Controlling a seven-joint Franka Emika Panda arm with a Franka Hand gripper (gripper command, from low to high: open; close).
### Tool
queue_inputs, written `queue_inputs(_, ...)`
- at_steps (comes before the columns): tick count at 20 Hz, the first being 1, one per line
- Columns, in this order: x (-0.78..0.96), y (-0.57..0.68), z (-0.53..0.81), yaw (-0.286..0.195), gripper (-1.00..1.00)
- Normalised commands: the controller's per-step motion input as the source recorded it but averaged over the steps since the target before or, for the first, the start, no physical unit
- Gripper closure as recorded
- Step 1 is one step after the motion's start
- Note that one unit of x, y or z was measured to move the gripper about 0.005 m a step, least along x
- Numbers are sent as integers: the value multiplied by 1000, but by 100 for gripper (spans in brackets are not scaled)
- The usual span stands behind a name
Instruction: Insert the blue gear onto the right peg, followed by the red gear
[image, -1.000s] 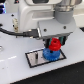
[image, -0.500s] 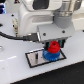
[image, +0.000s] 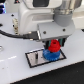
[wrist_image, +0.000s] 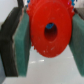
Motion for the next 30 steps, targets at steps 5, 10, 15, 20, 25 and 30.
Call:
queue_inputs(5, 5, -282, 93, 0, 100)
queue_inputs(10, 110, 8, -64, 0, 100)
queue_inputs(15, 149, 93, 4, 0, 100)
queue_inputs(20, 117, 112, 4, 0, 100)
queue_inputs(25, 83, 112, -16, 0, 100)
queue_inputs(30, 61, 74, 20, 0, 100)
